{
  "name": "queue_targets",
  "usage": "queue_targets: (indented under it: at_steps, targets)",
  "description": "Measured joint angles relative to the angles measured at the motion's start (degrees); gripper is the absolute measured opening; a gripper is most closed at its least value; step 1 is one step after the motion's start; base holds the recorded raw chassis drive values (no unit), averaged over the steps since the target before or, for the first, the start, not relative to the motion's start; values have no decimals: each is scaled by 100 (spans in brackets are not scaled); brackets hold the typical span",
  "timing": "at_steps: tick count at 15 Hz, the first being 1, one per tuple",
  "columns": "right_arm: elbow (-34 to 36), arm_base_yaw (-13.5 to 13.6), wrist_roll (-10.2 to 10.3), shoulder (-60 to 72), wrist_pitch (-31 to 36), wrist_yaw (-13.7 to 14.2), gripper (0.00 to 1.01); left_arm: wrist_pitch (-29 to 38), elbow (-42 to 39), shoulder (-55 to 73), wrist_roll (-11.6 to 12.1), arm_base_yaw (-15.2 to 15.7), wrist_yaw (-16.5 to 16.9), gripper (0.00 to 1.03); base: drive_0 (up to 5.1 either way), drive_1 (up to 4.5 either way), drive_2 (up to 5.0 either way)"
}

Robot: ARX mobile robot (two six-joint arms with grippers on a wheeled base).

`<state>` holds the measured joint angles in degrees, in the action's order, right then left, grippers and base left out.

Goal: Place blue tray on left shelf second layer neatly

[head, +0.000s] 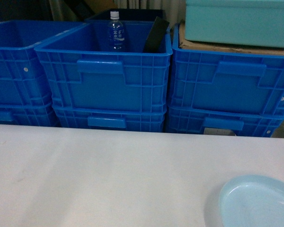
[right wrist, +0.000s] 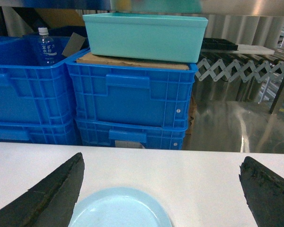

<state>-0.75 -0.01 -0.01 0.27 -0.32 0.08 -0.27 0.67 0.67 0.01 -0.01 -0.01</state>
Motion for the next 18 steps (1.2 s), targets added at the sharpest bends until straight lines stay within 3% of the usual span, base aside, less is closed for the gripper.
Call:
queue_targets:
  at_steps: [18]
  targets:
    - [0, 0, 0, 0, 0, 0, 98, 0, 0, 0, 2, 0, 2, 98, 0, 0, 0]
